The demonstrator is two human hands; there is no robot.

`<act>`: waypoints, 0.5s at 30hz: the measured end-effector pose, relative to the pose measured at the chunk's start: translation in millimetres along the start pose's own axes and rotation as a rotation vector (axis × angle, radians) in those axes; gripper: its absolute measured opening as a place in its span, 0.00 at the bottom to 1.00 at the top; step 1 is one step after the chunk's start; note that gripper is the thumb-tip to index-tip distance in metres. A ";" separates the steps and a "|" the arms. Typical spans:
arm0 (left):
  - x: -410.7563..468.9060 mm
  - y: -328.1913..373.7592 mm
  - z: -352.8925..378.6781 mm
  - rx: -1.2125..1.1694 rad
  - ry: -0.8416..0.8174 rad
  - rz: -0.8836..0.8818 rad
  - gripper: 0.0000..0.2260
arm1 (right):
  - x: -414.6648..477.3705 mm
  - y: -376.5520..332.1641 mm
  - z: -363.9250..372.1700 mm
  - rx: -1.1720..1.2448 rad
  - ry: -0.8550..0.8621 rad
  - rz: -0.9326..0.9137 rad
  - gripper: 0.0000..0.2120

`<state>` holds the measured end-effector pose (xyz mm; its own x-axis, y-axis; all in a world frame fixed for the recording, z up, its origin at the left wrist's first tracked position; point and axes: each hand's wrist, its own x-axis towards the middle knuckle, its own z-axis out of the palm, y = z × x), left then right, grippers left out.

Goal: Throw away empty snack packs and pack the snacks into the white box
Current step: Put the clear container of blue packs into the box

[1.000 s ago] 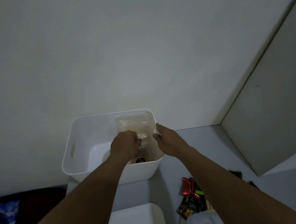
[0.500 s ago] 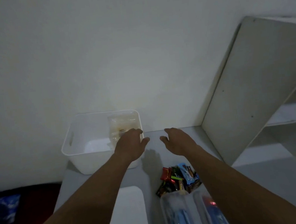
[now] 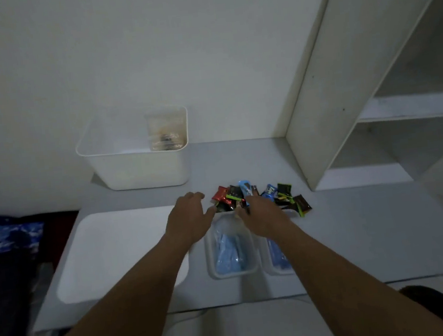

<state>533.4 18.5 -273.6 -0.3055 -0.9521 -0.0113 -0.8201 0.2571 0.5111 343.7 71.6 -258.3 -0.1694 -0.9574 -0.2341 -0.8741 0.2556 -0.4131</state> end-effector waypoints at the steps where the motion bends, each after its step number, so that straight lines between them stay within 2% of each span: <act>1: -6.1 -1.8 8.0 0.012 -0.016 -0.013 0.25 | -3.6 4.4 9.5 0.017 -0.020 0.004 0.15; 8: -37.0 -17.3 56.4 0.092 -0.113 -0.169 0.21 | -15.3 22.1 66.1 0.042 -0.118 0.070 0.23; 11: -44.8 -21.2 70.2 -0.026 -0.186 -0.280 0.19 | -17.4 26.4 80.2 0.087 -0.116 0.101 0.24; 15: -48.3 -21.9 76.6 -0.226 -0.189 -0.389 0.16 | -17.7 22.0 83.5 0.169 -0.105 0.157 0.32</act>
<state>529.0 71.6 -350.1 -0.0970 -0.9185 -0.3834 -0.7720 -0.1737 0.6114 365.5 105.4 -336.7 -0.2414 -0.8872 -0.3933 -0.7506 0.4276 -0.5037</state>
